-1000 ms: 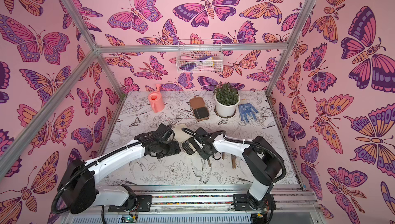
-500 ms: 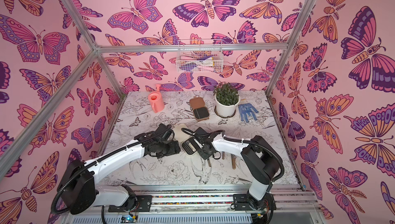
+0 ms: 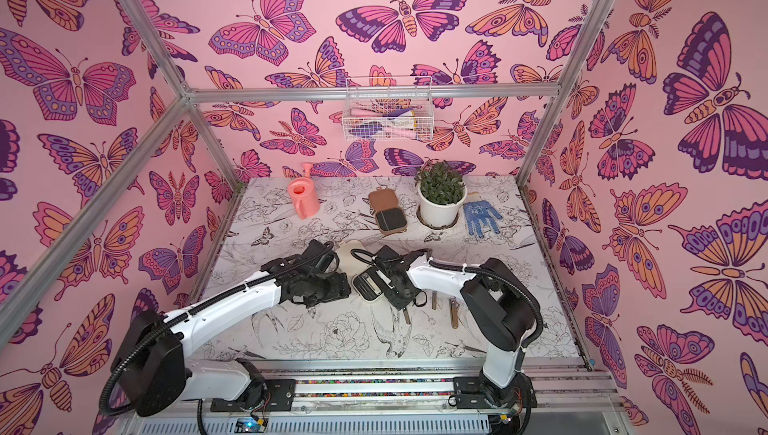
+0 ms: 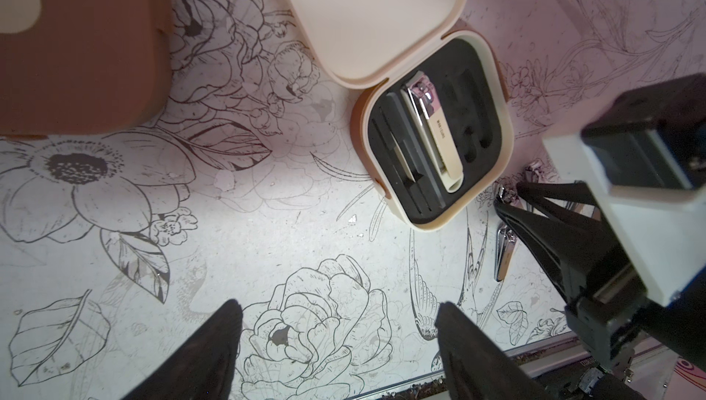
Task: Organize nail clipper sets
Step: Pick up the nail clipper from the center of the board.
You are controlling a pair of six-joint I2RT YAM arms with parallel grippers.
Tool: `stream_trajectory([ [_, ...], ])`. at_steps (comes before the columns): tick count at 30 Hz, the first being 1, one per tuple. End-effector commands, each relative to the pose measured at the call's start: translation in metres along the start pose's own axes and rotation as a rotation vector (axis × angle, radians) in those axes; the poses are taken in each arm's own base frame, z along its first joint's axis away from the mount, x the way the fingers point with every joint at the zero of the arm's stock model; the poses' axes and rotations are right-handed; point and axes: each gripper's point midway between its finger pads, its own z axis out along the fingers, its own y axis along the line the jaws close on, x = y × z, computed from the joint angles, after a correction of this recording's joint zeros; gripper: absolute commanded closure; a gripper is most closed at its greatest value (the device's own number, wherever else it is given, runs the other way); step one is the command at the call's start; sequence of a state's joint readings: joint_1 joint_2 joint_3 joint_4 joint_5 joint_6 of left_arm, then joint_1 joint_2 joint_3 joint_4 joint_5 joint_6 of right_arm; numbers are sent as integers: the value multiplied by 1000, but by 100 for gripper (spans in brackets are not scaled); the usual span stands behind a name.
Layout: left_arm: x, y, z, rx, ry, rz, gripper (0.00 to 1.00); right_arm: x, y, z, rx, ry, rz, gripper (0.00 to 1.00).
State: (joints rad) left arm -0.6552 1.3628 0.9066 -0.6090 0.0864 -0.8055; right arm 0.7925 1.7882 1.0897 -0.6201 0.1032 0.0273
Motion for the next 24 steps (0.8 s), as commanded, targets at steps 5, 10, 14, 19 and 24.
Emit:
stream_trajectory([
  [5,-1,2,-4,-5,-13,-7,18,5,-2,5,-3,53,-25,78],
  [10,-1,1,-4,-6,-15,-5,18,3,-1,5,-8,44,-17,84],
  [14,-2,1,-3,-7,-15,-4,18,-6,-6,7,7,30,37,87],
  [19,-2,1,-2,-10,-13,-2,18,-24,-27,14,60,-13,162,88],
  [24,-2,1,-3,-8,-15,3,18,-38,-40,17,59,-35,230,87],
])
